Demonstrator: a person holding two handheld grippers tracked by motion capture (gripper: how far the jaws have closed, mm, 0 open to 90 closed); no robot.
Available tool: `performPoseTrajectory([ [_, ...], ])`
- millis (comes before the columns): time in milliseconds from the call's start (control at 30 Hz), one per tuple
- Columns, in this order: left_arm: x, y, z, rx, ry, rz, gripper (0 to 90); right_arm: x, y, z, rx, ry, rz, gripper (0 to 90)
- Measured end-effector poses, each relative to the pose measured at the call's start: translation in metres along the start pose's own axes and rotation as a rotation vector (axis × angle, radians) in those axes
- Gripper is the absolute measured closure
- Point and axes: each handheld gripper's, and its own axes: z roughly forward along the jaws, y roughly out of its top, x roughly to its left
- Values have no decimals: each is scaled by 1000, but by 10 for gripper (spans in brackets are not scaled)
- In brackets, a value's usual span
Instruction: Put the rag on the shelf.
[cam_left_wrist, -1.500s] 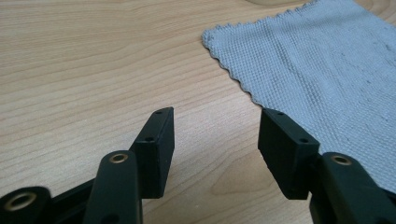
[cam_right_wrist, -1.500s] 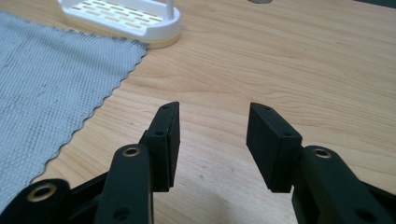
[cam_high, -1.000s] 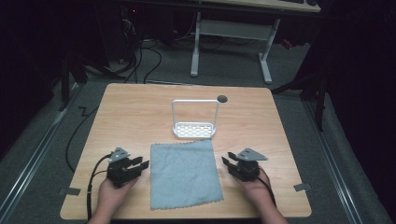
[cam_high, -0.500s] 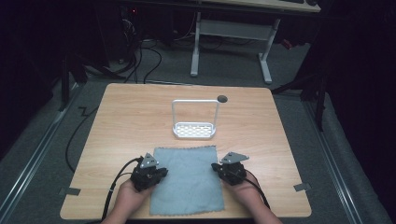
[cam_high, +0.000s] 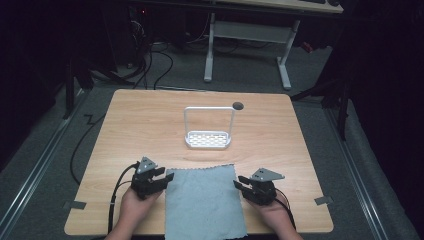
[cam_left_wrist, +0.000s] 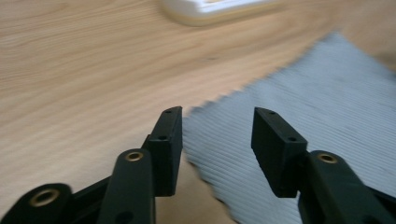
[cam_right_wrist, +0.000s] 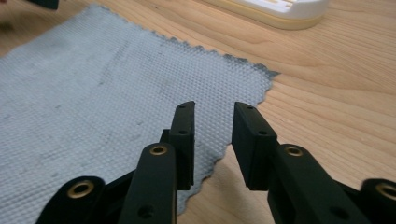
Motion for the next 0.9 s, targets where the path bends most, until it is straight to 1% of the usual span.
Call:
performPoseTrajectory([
  [33, 3, 2, 4, 11, 6, -18, 526, -1, 0, 1, 2, -4, 0, 688],
  [67, 4, 3, 8, 23, 7, -24, 526, -1, 0, 1, 2, -4, 0, 688],
  [133, 3, 4, 17, 64, 41, -20, 524, -3, 1, 1, -1, -8, 10, 679],
  [167, 1, 4, 21, 68, 52, -11, 530, -3, 1, 0, -4, -10, 11, 679],
  [200, -2, 3, 21, 67, 71, 3, 561, -3, 1, 0, -5, -12, 9, 679],
  [267, -5, 3, 21, 71, 73, 12, 669, -2, 1, 0, -7, -17, 2, 663],
  [300, -7, 1, 20, 66, 77, 17, 693, -2, 2, 0, -7, -17, 4, 647],
  [333, -7, 0, 20, 65, 68, 14, 788, -2, 5, 5, -7, -28, -5, 623],
  [367, -7, 0, 20, 64, 56, 6, 788, -2, 5, 5, -7, -28, -5, 623],
  [400, -6, -1, 20, 64, 34, -11, 840, -3, 7, 7, -8, -36, -9, 616],
  [433, -5, -2, 20, 59, 25, -16, 873, -5, 11, 13, -6, -49, -9, 607],
  [467, -4, -4, 19, 47, 16, -23, 886, -7, 14, 17, -1, -59, -8, 605],
  [500, -2, -5, 19, 40, 4, -36, 893, -12, 18, 23, 4, -70, 14, 594],
  [533, 0, -6, 19, 36, -12, -50, 895, -19, 23, 34, 21, -84, 35, 580],
  [567, 2, -6, 19, 35, -21, -54, 895, -19, 23, 34, 21, -84, 35, 580],
  [600, 3, -6, 19, 33, -28, -60, 895, -23, 26, 45, 32, -91, 39, 569],
  [633, 4, -6, 19, 32, -32, -61, 895, -23, 26, 45, 32, -91, 39, 569],
  [667, 3, -6, 19, 31, -31, -58, 895, -24, 28, 49, 38, -90, 32, 556],
  [700, 3, -7, 19, 32, -30, -52, 894, -23, 30, 54, 55, -95, 24, 552],
  [733, 2, -7, 19, 30, -29, -47, 894, -22, 33, 59, 76, -94, 11, 594],
  [767, 2, -7, 19, 31, -30, -44, 894, -22, 33, 59, 76, -94, 11, 594],
  [800, 2, -7, 19, 29, -29, -44, 894, -20, 33, 60, 77, -105, -2, 621],
  [833, 2, -7, 19, 29, -28, -44, 895, -18, 35, 60, 91, -100, -1, 728],
  [867, 2, -7, 19, 29, -28, -43, 895, -18, 35, 60, 91, -100, -1, 728],
  [900, 2, -7, 19, 30, -28, -42, 895, -16, 35, 60, 93, -94, -5, 775],
])
